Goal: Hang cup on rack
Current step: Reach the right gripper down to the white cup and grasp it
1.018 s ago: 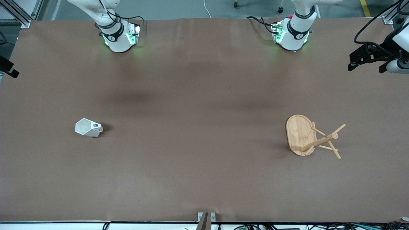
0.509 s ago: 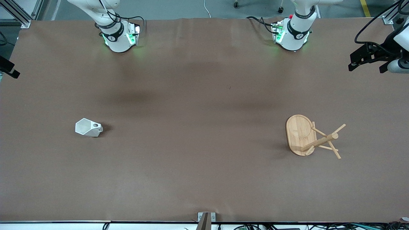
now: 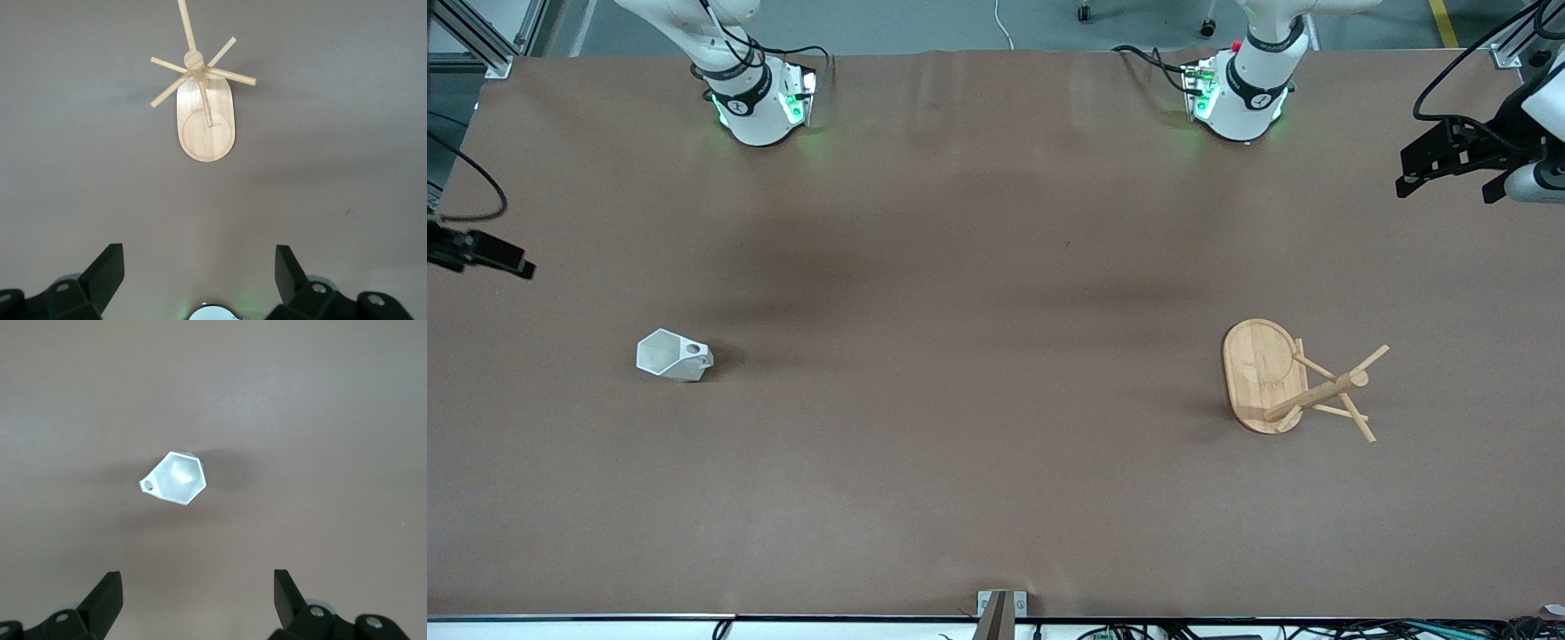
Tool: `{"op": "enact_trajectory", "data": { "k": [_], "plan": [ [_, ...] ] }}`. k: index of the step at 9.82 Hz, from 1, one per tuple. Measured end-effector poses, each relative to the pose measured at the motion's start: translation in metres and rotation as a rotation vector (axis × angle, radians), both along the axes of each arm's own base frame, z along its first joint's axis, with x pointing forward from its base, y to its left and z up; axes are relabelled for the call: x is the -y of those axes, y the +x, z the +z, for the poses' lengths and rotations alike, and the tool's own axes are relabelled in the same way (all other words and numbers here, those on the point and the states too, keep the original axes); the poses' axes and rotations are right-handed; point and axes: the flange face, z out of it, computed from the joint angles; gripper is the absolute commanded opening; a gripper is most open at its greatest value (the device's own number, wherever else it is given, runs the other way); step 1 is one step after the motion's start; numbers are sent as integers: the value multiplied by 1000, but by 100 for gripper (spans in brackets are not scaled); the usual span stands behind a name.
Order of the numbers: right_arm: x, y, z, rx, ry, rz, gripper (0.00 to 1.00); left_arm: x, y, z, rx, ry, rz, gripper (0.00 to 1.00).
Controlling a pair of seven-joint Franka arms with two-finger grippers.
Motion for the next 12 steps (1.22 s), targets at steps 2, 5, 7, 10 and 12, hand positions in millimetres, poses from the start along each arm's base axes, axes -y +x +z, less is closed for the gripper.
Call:
{"op": "enact_trajectory", "data": {
  "k": [2, 5, 7, 10, 12],
  "plan": [
    [1, 9, -80, 23, -5, 20, 100, 1, 0, 1, 0, 0, -1, 100],
    [-9, 1, -181, 73, -14, 91, 100, 0, -1, 2, 4, 0, -4, 100],
    [-19, -2, -224, 60, -8, 127, 88, 0, -2, 5, 8, -1, -4, 100],
    [-28, 3, -256, 68, -8, 175, 65, -2, -5, 9, 16, -1, -1, 100],
    [-18, 2, -267, 69, -10, 214, 46, -2, -5, 10, 17, -1, -1, 100]
  ]
}}
